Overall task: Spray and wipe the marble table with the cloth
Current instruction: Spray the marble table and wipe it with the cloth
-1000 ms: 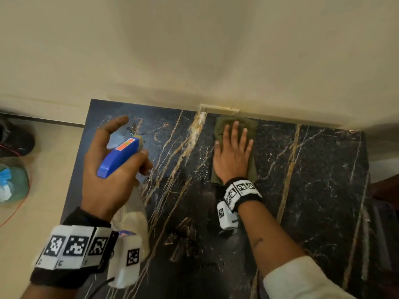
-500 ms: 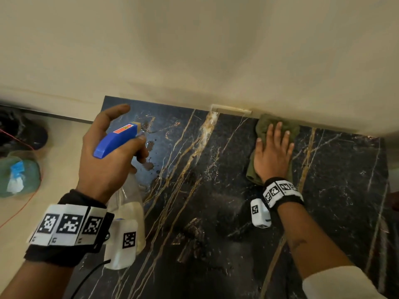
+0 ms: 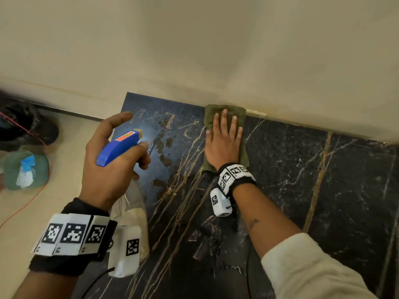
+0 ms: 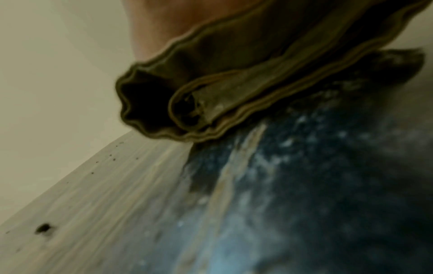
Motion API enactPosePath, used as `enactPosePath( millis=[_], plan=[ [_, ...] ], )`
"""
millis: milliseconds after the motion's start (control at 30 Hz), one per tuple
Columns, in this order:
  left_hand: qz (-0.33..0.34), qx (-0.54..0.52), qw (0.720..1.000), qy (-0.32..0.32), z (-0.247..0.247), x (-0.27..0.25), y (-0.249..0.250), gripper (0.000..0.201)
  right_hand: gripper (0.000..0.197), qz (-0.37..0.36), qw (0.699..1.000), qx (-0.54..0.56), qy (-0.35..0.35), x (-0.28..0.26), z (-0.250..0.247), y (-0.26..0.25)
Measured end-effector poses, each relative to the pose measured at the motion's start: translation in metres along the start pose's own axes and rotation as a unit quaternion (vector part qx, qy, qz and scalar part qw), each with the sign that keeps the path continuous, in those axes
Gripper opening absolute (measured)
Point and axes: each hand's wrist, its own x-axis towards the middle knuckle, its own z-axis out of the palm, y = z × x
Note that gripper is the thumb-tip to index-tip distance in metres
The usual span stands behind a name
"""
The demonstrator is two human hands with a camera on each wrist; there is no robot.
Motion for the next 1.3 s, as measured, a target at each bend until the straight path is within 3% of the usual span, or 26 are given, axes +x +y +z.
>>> enactPosePath(
  millis=[100,267,467,533,667,733,900,1067,1300],
  plan=[
    [0.001,-0.003,1.000,-0.014,-0.013,0.001,0.003,0.058,0.062,0.017,1.000,0.009,0.006,-0.005,-0.005,0.025],
    [0.016,-0.018,1.000,-0.017,-0.039,0.011,0.000,0.053,0.061,0.164,0.985,0.034,0.034,-0.019,-0.014,0.070],
    [0.026,-0.019,0.999,-0.019,-0.073,0.017,-0.015,0.051,0.062,0.228,0.971,0.056,0.042,-0.007,-0.008,0.029],
    [0.022,-0.016,0.999,-0.017,-0.085,0.018,-0.022,0.052,0.061,0.213,0.975,0.054,0.043,-0.003,0.002,-0.009],
    [0.016,-0.005,1.000,-0.024,-0.104,0.020,-0.036,0.053,0.061,0.111,0.992,0.047,0.046,-0.002,0.029,-0.104],
    [0.012,0.000,1.000,-0.021,-0.111,0.022,-0.041,0.054,0.061,0.082,0.995,0.046,0.039,-0.003,0.037,-0.125],
    [0.010,0.006,1.000,-0.025,-0.121,0.025,-0.046,0.054,0.059,0.033,0.999,0.009,0.039,-0.006,0.027,-0.080],
    [0.010,0.004,0.999,-0.034,-0.128,0.027,-0.052,0.055,0.060,0.117,0.992,0.022,0.053,-0.015,0.010,-0.017],
    [0.021,0.001,0.999,-0.047,-0.135,0.028,-0.053,0.052,0.061,0.166,0.984,0.026,0.053,-0.001,0.014,-0.055]
  ],
)
